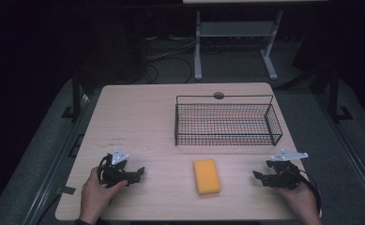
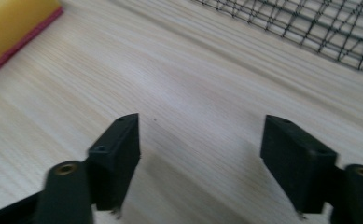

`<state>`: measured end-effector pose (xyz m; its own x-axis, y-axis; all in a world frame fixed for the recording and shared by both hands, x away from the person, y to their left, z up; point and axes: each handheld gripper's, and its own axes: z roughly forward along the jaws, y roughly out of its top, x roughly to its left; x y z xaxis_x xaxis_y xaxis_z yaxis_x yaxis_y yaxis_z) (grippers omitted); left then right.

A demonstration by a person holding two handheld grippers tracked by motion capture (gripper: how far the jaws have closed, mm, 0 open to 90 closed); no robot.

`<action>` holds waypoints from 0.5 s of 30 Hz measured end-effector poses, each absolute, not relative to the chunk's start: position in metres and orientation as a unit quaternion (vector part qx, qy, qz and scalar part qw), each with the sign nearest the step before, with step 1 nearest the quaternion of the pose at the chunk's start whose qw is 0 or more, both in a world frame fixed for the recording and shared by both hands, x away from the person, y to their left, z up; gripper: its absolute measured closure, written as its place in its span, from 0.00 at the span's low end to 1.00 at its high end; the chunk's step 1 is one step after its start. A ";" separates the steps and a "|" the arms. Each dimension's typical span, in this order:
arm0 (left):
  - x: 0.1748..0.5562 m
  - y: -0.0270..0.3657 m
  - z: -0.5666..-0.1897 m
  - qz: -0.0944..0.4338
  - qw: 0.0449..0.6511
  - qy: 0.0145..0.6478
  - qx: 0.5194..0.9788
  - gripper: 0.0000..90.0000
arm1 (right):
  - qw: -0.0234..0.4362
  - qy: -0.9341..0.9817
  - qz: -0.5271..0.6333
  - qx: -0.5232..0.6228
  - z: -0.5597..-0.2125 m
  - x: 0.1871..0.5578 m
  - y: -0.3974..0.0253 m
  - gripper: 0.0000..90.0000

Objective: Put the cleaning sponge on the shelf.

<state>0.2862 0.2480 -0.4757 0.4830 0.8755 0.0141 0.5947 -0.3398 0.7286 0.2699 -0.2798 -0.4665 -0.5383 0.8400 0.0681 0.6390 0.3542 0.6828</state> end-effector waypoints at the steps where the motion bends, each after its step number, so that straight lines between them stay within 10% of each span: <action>1: 0.286 0.248 -0.476 0.207 0.339 0.464 0.792 0.14 | 0.148 0.811 0.341 0.452 -0.465 0.270 -0.279 0.41; 15: 0.286 0.248 -0.476 0.207 0.339 0.464 0.792 0.14 | 0.115 0.821 0.364 0.425 -0.446 0.275 -0.261 0.98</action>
<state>0.2862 0.2481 -0.4757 0.4831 0.8755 0.0138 0.5947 -0.3397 0.7287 0.2750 -0.2609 -0.4459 -0.6121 0.7816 0.1205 0.6143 0.3740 0.6948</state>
